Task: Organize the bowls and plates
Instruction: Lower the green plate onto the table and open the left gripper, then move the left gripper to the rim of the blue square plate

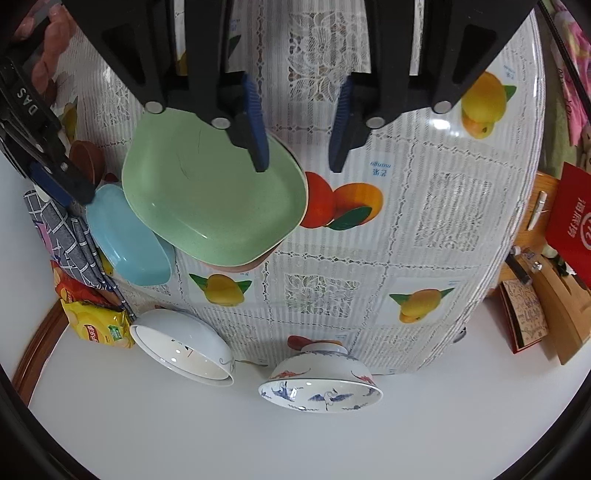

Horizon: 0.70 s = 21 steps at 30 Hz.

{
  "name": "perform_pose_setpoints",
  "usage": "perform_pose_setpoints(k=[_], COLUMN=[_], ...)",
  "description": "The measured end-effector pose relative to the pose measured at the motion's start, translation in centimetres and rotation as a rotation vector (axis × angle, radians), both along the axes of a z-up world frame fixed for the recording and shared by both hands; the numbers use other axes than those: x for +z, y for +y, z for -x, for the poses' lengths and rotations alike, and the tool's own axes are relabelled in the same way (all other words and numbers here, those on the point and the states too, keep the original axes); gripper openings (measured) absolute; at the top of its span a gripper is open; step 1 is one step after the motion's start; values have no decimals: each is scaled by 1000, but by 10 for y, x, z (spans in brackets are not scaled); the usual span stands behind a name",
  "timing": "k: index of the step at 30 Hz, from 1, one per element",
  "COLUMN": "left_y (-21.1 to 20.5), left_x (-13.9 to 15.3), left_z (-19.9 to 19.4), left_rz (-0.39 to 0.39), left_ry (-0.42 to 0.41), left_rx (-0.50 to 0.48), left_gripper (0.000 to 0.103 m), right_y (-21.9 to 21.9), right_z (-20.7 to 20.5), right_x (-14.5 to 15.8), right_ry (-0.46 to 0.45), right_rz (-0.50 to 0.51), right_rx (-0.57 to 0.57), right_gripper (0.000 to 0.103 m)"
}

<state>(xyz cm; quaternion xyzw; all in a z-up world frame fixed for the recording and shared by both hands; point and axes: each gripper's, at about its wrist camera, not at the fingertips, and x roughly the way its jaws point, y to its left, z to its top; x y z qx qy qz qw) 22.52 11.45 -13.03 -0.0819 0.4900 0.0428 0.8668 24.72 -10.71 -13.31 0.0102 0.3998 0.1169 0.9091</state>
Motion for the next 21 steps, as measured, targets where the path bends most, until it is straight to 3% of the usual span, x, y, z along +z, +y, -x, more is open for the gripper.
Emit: perform_pose_setpoints(k=[11,15,21], left_y=[-24,-36,-57], left_x=[36,50,67], left_z=[45,60,74], left_rz=[-26,-32,-70], left_ry=[-73,-111,-172], left_rx=[-19,-30,-54], left_gripper=[43,43,43], right_y=[-51,-70,-87], right_z=[61,84,103], right_x=[18,30,45], right_ry=[3,-41,-43], right_rz=[-38,-16,-16], right_rx=[-111,-176,-182], right_gripper=[61,61,62])
